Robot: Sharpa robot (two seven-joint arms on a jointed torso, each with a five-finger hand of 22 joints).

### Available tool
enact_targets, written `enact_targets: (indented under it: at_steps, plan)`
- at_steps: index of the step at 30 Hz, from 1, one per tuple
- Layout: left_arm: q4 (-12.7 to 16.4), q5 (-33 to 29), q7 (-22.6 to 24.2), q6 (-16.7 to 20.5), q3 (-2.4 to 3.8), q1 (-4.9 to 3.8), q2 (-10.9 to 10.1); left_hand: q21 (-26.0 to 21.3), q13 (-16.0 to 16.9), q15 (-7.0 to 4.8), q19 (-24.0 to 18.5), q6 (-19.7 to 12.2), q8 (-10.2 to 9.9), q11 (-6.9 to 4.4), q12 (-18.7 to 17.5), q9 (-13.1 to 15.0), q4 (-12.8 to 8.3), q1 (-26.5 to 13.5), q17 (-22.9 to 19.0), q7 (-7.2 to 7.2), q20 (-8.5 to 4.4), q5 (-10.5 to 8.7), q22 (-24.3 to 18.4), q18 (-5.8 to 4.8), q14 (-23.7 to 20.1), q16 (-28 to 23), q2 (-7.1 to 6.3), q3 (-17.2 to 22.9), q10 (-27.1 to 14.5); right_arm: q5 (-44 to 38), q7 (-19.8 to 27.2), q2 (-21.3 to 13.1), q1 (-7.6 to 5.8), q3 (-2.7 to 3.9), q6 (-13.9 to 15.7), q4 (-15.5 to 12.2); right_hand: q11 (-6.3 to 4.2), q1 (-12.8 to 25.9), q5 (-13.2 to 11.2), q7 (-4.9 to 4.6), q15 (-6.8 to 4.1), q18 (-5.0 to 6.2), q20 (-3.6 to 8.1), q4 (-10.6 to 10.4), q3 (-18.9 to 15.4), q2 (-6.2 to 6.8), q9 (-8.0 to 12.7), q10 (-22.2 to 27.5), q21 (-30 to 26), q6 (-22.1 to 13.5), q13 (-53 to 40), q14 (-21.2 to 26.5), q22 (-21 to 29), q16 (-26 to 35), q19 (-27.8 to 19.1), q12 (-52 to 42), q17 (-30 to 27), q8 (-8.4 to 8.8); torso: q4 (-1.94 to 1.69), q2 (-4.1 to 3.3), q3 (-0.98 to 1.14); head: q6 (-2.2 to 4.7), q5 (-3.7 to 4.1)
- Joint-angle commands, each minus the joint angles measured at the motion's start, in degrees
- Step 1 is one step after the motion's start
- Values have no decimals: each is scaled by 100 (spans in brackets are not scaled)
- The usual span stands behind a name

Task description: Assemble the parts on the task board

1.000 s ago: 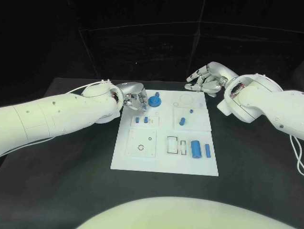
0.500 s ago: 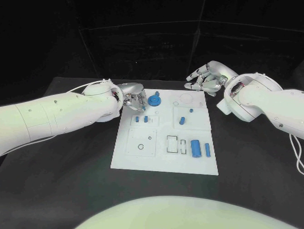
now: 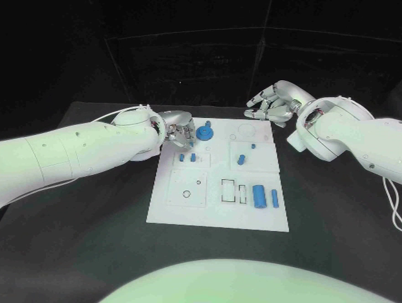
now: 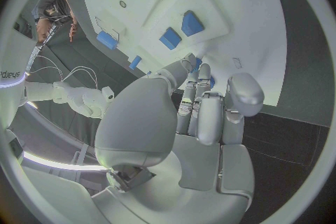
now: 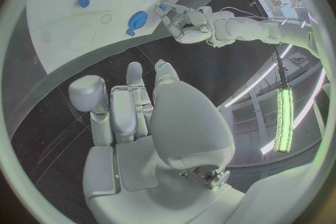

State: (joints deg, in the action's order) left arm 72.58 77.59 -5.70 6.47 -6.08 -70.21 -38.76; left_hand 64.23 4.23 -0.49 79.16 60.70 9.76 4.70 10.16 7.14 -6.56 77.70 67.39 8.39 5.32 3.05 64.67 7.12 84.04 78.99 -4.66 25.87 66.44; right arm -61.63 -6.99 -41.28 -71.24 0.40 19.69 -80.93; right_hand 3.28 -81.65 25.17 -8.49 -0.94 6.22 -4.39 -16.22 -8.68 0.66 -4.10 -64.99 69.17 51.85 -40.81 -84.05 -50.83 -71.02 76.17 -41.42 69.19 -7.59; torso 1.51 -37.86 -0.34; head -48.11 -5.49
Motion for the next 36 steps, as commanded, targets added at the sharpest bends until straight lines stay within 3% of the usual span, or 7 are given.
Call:
enact_targets:
  at_steps: [1, 11, 22, 29, 36]
  plan:
    - [-3, -23, -68, -186, 2, -5, 8, 1, -5, 33, -19, 55, -40, -15, -25, -6, 21, -51, -6, -3, 33, -29, -5, -82, 61, -29, -18, 23, 48, 5, 41, 0, -9, 3, -11, -6, -9, -1, 15, 9, -49, 65, -9, -8, -38, -44, -2, 39, -19, -11, 6, -160, 6, 21, 29, -37, 4, -18, -4, 0, -1, -9, 12]
    - [37, -23, -127, -302, 1, 3, -6, -3, 1, 25, -27, 87, -48, -25, -47, -9, 23, -75, -20, -11, 29, -30, -4, -80, 53, -35, -40, 11, 89, 5, 46, 0, -9, 3, -13, -6, -10, -2, 29, 8, -50, 65, -9, -12, -40, -54, -1, 40, -18, -10, 10, -162, 3, 17, 31, -38, 10, -20, -3, 2, 1, -16, 6]
    - [16, -23, -143, -285, 1, 6, 21, -25, -24, 72, -47, -51, -193, 46, -221, -71, 33, -142, -54, 64, 57, -30, -12, -82, 40, -42, -122, -14, -34, 5, 48, 1, -9, 3, -9, -7, -9, 1, 40, 8, -50, 65, -9, -17, -39, -70, -1, 40, -19, -9, 12, -161, 4, 20, 31, -39, 8, -21, -2, 0, 0, -20, 9]
    - [12, -23, -136, -233, 1, 7, 9, -59, -34, 120, -69, -335, -394, 98, -340, -163, 39, -195, -103, 102, 97, -31, -36, -77, 21, -59, -217, -59, -147, 6, 44, -6, -9, 3, -8, -7, -9, 1, 40, 8, -50, 65, -9, -17, -39, -70, -1, 40, -19, -9, 12, -161, 4, 20, 31, -39, 8, -21, -3, 2, 1, -18, 10]
    - [29, -23, -131, -117, 0, 9, -32, -127, -28, 110, -105, -587, -547, 78, -399, -235, 58, -238, -164, 72, 104, -31, -92, -54, -2, -84, -276, -126, -217, 6, 40, -11, -9, 3, -11, -3, -9, 1, 40, 8, -50, 65, -9, -17, -39, -70, -1, 40, -19, -9, 12, -161, 4, 20, 31, -39, 8, -21, 0, -1, -3, -12, 12]
